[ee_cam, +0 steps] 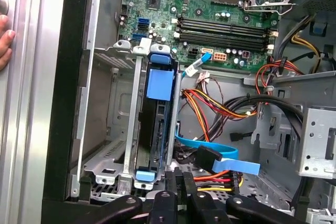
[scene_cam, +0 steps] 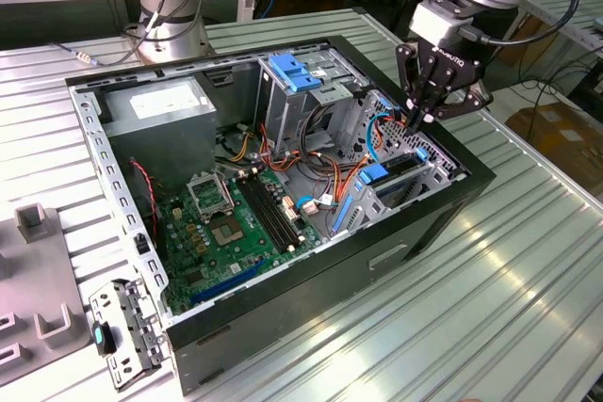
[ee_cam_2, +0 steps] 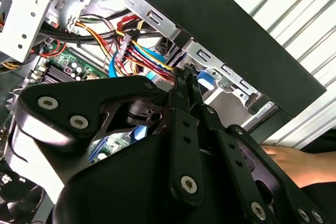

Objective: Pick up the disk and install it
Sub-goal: 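Insert the first disk wire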

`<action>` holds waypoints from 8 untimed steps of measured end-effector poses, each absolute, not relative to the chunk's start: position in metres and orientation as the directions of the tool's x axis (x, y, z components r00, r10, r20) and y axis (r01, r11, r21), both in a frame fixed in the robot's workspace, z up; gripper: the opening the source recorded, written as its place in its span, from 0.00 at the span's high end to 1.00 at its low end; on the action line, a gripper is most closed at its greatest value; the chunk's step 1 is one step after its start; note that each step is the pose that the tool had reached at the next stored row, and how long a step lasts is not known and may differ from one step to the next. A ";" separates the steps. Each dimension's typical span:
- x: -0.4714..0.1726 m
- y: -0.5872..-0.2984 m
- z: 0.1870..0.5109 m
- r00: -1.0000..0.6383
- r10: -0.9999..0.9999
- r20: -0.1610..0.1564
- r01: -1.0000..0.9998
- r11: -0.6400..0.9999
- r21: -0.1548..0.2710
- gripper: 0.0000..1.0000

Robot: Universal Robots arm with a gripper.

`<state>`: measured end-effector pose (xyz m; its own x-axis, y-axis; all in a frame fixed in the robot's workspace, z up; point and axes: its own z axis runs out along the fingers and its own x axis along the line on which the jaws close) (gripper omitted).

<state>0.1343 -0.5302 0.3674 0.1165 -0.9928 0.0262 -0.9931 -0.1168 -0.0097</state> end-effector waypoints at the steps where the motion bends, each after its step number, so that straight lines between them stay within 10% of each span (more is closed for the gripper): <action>1: 0.134 -0.530 0.367 0.117 -0.993 0.026 -0.993 -0.117 -0.010 0.84; 8: 0.130 -0.530 0.364 0.107 -0.994 0.031 -0.994 -0.108 -0.023 0.84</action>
